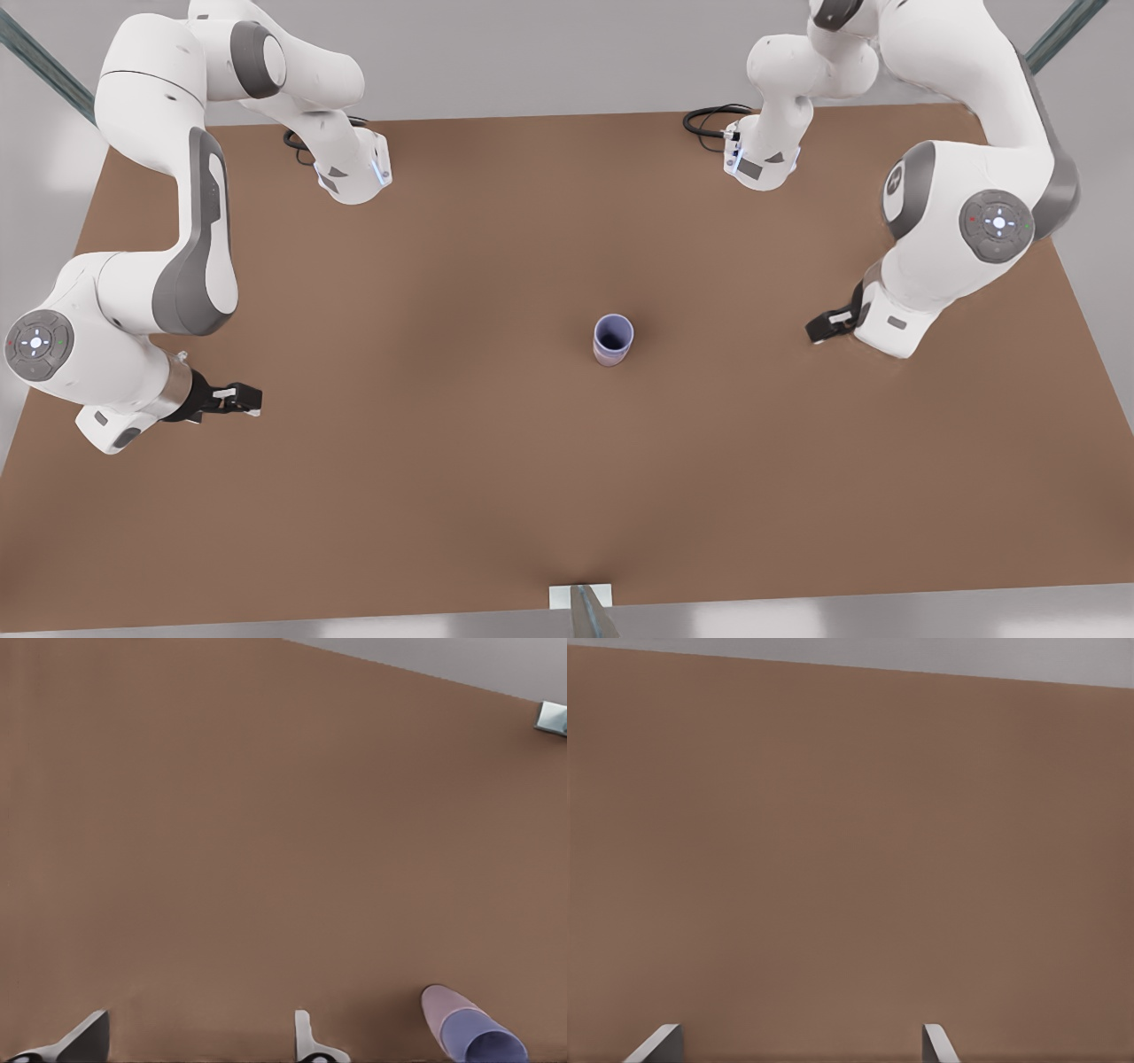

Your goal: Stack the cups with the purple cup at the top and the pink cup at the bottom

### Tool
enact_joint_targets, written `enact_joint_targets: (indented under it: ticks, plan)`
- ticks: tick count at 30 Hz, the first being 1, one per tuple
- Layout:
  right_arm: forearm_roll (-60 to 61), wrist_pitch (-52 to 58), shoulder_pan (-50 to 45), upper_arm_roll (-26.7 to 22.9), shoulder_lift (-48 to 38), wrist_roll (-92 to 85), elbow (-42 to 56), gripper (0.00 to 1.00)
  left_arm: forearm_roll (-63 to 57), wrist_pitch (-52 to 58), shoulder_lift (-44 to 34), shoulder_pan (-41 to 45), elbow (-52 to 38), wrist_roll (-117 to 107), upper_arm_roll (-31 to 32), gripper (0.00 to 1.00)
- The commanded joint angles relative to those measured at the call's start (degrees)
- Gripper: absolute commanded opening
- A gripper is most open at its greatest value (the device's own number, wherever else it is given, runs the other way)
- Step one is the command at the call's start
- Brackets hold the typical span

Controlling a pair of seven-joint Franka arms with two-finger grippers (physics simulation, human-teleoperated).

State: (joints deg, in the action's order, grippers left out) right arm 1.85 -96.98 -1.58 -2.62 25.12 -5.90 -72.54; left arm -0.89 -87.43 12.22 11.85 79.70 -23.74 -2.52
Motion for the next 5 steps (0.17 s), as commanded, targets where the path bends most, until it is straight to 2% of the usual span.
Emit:
enact_joint_targets:
  ticks: [1,5]
  plan:
    - [0.0,0.0,0.0,0.0,-0.1,0.0,0.0,1.0,-1.7,8.6,-2.9,1.2,2.5,28.9,-2.6,1.0]
    - [0.1,-0.1,0.0,0.0,0.0,0.0,-0.1,1.0,-0.7,10.2,-2.4,1.2,2.0,28.8,-2.6,1.0]
